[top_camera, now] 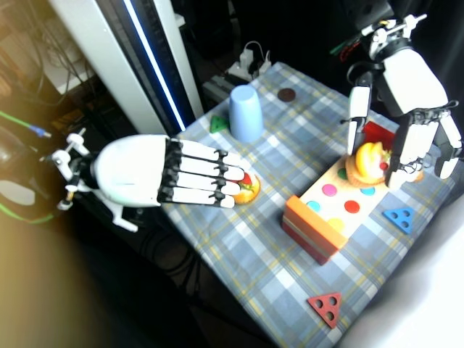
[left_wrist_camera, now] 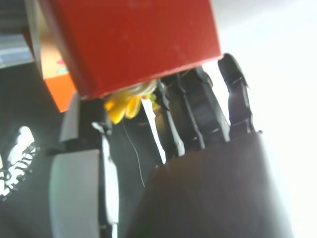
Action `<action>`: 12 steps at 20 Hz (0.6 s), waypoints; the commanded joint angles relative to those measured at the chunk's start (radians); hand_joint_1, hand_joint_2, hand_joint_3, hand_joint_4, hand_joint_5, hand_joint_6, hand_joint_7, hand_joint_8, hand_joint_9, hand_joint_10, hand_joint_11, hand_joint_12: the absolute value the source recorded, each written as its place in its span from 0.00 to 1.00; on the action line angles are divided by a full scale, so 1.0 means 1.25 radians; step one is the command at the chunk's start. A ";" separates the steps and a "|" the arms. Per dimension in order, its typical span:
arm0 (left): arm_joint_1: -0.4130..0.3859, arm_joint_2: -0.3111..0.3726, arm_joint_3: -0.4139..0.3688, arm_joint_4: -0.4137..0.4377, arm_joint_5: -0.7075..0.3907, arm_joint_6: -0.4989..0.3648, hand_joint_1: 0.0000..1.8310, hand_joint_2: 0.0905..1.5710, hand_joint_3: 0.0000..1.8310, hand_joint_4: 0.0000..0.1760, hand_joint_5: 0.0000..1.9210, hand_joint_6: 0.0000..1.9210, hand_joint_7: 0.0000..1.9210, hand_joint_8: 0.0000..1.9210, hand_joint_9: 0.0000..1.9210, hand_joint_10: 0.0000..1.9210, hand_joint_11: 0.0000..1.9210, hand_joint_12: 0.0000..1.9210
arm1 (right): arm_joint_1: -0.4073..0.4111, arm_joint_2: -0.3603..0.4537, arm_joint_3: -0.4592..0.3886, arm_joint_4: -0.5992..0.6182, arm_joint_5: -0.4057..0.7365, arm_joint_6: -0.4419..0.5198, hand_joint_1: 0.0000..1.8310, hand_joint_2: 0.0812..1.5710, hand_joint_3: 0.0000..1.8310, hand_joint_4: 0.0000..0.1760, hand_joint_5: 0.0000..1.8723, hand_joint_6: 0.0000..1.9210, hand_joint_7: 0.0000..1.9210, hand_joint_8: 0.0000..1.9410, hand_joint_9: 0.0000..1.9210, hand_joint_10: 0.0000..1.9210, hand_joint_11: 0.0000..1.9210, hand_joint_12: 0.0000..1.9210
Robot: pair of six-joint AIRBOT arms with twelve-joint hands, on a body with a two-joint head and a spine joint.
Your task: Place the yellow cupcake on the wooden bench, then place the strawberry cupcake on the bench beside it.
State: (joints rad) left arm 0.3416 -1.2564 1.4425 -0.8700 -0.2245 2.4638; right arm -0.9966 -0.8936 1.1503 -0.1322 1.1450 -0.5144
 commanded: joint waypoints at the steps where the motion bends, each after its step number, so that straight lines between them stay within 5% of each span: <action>1: -0.006 0.004 -0.006 0.016 -0.075 -0.003 0.48 0.64 0.00 0.70 0.19 0.00 0.23 0.00 0.25 0.00 0.00 0.33 | 0.002 -0.002 0.003 0.025 0.094 0.006 0.40 0.78 0.00 0.17 0.38 0.00 0.35 0.00 0.36 0.00 0.29 0.25; 4: -0.002 0.017 -0.025 0.030 -0.092 -0.021 0.50 0.62 0.00 0.72 0.19 0.00 0.24 0.00 0.27 0.01 0.00 0.38 | 0.002 -0.003 0.003 0.025 0.094 0.006 0.39 0.78 0.00 0.18 0.38 0.00 0.34 0.00 0.35 0.00 0.28 0.25; 7: 0.017 0.052 -0.070 0.147 -0.150 -0.190 0.50 0.62 0.00 0.72 0.19 0.00 0.24 0.00 0.27 0.01 0.00 0.38 | 0.003 -0.007 0.003 0.025 0.094 0.006 0.39 0.78 0.00 0.19 0.38 0.00 0.34 0.00 0.35 0.00 0.28 0.25; 8: 0.027 0.076 -0.103 0.216 -0.193 -0.278 0.24 0.55 0.00 0.94 0.08 0.00 0.11 0.00 0.12 0.00 0.00 0.20 | 0.007 -0.010 0.003 0.019 0.092 0.006 0.41 0.77 0.00 0.14 0.36 0.00 0.33 0.00 0.34 0.00 0.27 0.24; 9: 0.036 0.101 -0.139 0.264 -0.236 -0.328 0.18 0.53 0.00 0.99 0.05 0.00 0.08 0.00 0.09 0.00 0.00 0.13 | 0.014 -0.014 0.005 0.010 0.082 0.006 0.41 0.76 0.00 0.13 0.36 0.00 0.33 0.00 0.33 0.00 0.26 0.24; 10: 0.052 0.138 -0.189 0.308 -0.298 -0.374 0.24 0.49 0.00 1.00 0.01 0.00 0.02 0.00 0.03 0.00 0.00 0.04 | 0.027 -0.021 0.008 -0.006 0.063 0.006 0.39 0.73 0.00 0.12 0.34 0.00 0.32 0.00 0.32 0.00 0.25 0.23; 12: 0.089 0.201 -0.270 0.378 -0.409 -0.435 0.33 0.48 0.00 1.00 0.00 0.00 0.00 0.00 0.00 0.00 0.00 0.00 | 0.047 -0.039 0.018 -0.031 0.023 0.006 0.42 0.64 0.00 0.42 0.29 0.00 0.28 0.00 0.29 0.00 0.21 0.23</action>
State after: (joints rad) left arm 0.4664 -0.9970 1.0821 -0.4015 -0.5888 1.9182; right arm -0.9443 -0.9432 1.1725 -0.2031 1.0805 -0.5110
